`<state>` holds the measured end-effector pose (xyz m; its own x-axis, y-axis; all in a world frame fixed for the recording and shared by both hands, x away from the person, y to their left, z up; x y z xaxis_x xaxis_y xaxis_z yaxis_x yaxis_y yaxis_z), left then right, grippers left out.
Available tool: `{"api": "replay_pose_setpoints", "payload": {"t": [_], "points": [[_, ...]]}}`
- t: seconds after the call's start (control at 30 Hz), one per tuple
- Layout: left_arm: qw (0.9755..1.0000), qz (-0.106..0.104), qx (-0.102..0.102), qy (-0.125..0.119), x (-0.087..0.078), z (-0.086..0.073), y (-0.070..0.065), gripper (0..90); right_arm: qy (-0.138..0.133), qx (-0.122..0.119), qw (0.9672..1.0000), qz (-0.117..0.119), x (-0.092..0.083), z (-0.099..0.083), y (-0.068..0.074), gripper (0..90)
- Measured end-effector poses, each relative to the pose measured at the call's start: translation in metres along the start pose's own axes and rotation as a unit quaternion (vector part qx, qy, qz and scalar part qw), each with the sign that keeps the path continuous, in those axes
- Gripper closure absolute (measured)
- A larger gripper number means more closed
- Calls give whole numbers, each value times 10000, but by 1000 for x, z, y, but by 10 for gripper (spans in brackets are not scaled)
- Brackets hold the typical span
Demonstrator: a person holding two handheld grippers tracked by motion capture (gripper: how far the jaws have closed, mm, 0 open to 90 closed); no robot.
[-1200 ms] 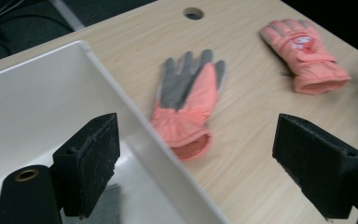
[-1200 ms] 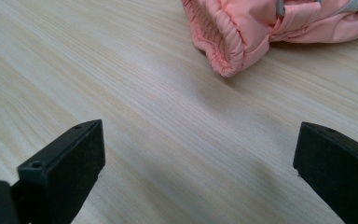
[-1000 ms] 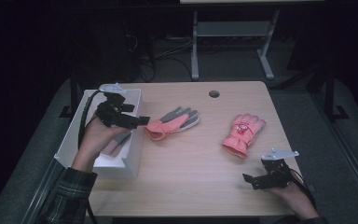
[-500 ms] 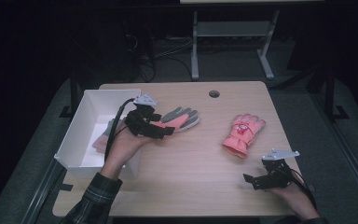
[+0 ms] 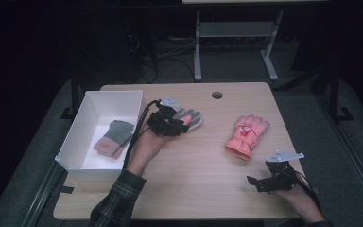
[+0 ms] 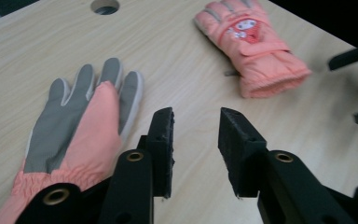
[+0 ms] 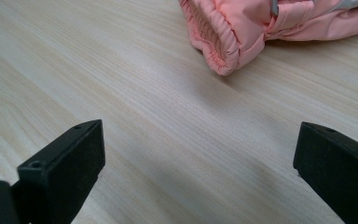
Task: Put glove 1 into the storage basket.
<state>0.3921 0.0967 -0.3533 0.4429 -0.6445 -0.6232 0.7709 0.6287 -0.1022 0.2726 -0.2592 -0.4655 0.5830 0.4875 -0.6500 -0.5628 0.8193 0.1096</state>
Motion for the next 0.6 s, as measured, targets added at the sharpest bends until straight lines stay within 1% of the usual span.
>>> {"api": "replay_pose_setpoints", "payload": {"t": [0.1, 0.17, 0.2, 0.23, 0.33, 0.37, 0.4, 0.43, 0.47, 0.5, 0.6], "points": [[9999, 79, -90, 35, 11, -2, 6, 697, -18, -1, 10000, -3, -1, -1, 0, 18], [9998, 109, -144, 31, 15, -2, 9, 699, -22, -1, 10000, -1, -2, -1, -1, 18], [9998, 135, -132, 26, 17, -3, 12, 699, -18, 2, 10000, -9, -2, -1, -1, 18], [9996, 180, -196, 22, 22, -3, 16, 723, -23, 17, 10000, -15, -1, 0, -1, 18], [9995, 219, -238, 26, 24, -3, 20, 801, -11, 30, 10000, -3, -1, -1, -1, 18], [9991, 319, -267, 66, 29, -3, 25, 837, -14, 13, 10000, 5, -1, 0, -1, 18], [9991, 319, -267, 66, 29, -3, 25, 864, -14, 13, 10000, 5, -1, 0, -1, 18], [9986, 404, -321, 113, 34, -3, 30, 894, -31, -31, 10000, -8, -1, 0, -1, 18], [9983, 443, -348, 163, 36, -4, 33, 896, -41, -30, 10000, 2, -1, 0, 0, 18], [9983, 443, -348, 163, 36, -4, 33, 896, -41, -30, 10000, 2, -1, 0, 0, 18], [9971, 621, -408, 182, 44, -6, 40, 896, -45, -11, 10000, 14, -1, 0, 0, 18]]}}
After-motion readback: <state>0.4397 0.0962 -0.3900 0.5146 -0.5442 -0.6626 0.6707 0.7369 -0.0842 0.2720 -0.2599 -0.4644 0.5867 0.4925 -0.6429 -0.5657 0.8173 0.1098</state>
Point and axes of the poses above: each handheld gripper's, and its own axes: x roughly forward along the jaws, z roughly out of its top, y roughly to its left, the point moved 1 cm from there along x, roughly forward along the jaws, and after that the axes turned 6 degrees about -y, right-handed, at the moved point
